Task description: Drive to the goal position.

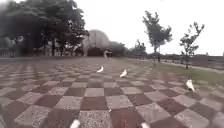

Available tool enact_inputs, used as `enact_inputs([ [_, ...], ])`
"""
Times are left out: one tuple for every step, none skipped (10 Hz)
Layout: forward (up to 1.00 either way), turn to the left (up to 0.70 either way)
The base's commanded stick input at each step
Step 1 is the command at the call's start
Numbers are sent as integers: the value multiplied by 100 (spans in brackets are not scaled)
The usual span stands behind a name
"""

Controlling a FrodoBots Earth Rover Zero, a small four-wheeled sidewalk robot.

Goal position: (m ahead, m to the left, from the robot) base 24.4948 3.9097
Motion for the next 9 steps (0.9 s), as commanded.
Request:
enact_inputs([
  [70, 0],
  [70, 0],
  [70, 0],
  [70, 11],
  [70, 27],
  [70, 27],
  [70, 9],
  [70, 0],
  [70, 0],
])
